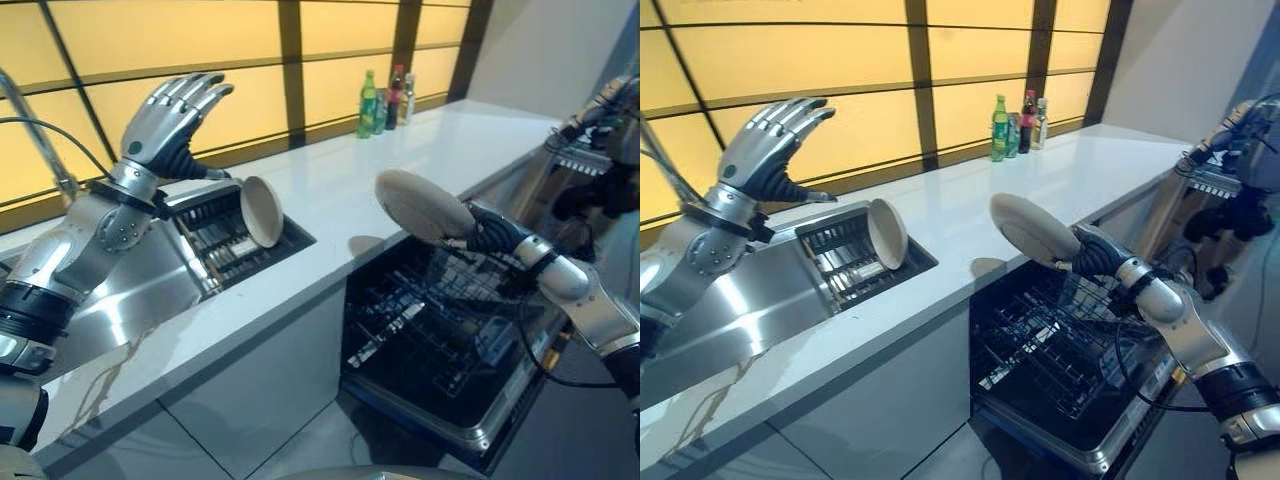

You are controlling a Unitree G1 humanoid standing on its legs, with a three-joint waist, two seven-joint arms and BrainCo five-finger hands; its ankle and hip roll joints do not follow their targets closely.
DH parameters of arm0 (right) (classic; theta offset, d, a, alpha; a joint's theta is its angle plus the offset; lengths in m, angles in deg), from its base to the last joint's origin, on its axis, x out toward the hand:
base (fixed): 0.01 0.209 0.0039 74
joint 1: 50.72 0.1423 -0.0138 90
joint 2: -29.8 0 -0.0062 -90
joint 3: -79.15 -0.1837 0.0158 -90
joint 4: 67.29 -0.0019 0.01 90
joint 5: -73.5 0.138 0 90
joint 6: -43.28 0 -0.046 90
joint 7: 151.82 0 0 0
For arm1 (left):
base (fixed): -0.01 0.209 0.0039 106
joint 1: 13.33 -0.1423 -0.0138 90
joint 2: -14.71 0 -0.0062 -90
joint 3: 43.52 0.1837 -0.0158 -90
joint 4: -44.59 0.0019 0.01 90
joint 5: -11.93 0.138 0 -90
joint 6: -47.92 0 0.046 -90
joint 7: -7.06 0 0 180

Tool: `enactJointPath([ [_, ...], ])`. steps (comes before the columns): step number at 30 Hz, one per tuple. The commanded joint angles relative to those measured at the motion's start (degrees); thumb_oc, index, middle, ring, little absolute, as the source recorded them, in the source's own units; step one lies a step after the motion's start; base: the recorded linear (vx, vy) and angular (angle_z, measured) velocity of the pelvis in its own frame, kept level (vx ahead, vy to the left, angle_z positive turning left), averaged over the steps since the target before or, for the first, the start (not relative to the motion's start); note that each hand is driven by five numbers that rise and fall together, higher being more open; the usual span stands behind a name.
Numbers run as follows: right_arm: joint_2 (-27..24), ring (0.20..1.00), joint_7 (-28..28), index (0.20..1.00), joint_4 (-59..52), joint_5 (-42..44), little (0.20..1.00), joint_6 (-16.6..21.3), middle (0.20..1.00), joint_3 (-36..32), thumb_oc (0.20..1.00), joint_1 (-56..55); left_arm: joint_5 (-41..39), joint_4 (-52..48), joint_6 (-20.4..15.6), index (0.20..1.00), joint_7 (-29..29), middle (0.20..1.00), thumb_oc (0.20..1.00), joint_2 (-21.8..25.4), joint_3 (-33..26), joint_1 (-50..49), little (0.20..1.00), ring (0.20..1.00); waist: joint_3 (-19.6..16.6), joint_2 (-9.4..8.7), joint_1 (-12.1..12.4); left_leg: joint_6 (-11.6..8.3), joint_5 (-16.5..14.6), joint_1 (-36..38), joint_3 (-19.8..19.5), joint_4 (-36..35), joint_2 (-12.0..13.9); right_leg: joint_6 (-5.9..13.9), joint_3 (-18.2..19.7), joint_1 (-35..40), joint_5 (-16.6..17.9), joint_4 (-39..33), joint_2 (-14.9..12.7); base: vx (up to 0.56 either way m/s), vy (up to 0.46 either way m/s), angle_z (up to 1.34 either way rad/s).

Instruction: Pick up plates and place into dishwasher.

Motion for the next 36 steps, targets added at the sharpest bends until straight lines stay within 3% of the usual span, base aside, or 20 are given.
enactJointPath([
  [1, -3.34, 0.2, 4.45, 0.2, -2.54, 6.41, 0.2, -2.09, 0.2, -2.76, 0.2, 0.89, -0.15, 5.17, 1.4, 1.0, -1.98, 1.0, 1.0, 2.44, -2.05, 1.2, 1.0, 1.0, 1.16, 1.62, -0.03, 2.35, -6.62, 0.05, 2.93, 0.51, -3.72, 5.33, 1.73, 5.41, -8.75, 0.55, 0.36, 0.04, 0.009, -0.13],
  [5, -3.14, 0.2, 10.77, 0.2, -1.51, 9.03, 0.2, -6.22, 0.2, -2.86, 0.2, -1.83, 0.24, 8.34, 1.8, 1.0, -0.46, 1.0, 1.0, 3.93, 0.62, 3.11, 1.0, 1.0, 1.84, 1.81, -0.98, 2.26, -6.52, 0.0, 3.59, 0.51, -3.64, 5.53, 2.15, 5.08, -8.46, 0.55, 0.34, 0.06, 0.007, -0.17],
  [10, -3.04, 0.2, 15.0, 0.2, 1.71, 9.24, 0.2, -8.21, 0.2, 0.28, 0.2, -1.82, 1.58, 11.35, 3.2, 1.0, 0.63, 1.0, 1.0, 4.9, 5.25, 6.48, 1.0, 1.0, 2.9, 1.99, -1.41, 2.21, -6.31, -0.45, 4.16, 0.51, -3.55, 5.66, 2.49, 4.37, -8.12, 0.55, 0.35, 0.05, 0.018, -0.07],
  [13, -2.35, 0.2, 14.8, 0.2, 4.34, 7.56, 0.2, -9.69, 0.2, 4.35, 0.2, 1.14, 2.33, 13.68, 3.85, 1.0, 0.87, 1.0, 1.0, 4.72, 9.78, 10.81, 1.0, 1.0, 4.13, 2.24, -1.45, 2.15, -6.0, -1.44, 4.15, 0.51, -3.61, 5.62, 2.66, 3.31, -7.79, 0.55, 0.25, -0.02, 0.032, -0.13],
  [20, 0.82, 0.2, 7.81, 0.2, 14.12, 6.15, 0.2, -9.42, 0.2, 16.34, 0.2, 16.1, 2.56, 19.34, 6.89, 1.0, 2.92, 1.0, 1.0, 1.31, 19.96, 23.13, 1.0, 1.0, 9.26, 3.35, -0.72, 1.87, -4.79, -5.48, 3.3, 0.51, -3.8, 5.53, 2.99, -0.55, -6.9, 0.55, -0.24, -0.13, 0.038, -0.11],
  [26, 5.15, 0.2, 7.78, 0.2, 22.99, 7.04, 0.2, -10.13, 0.2, 22.8, 0.2, 26.08, 5.44, 23.63, 8.99, 1.0, 3.86, 1.0, 1.0, -1.65, 24.67, 29.98, 1.0, 1.0, 12.67, 4.36, 0.13, 1.69, -3.86, -7.77, 2.18, 0.51, -4.01, 5.52, 2.62, -2.66, -6.28, 0.55, -0.78, -0.07, 0.025, -0.03],
  [36, 10.39, 0.2, 9.19, 0.2, 33.42, 6.06, 0.2, -10.47, 0.2, 27.52, 0.2, 35.31, 7.14, 28.74, 11.69, 1.0, 4.99, 1.0, 1.0, -5.06, 29.74, 38.88, 1.0, 1.0, 15.83, 5.64, 1.28, 1.44, -2.49, -10.55, 0.8, 0.51, -4.65, 5.6, 1.01, -5.0, -5.42, 0.55, -1.9, -0.06, 0.017, 0.08],
])
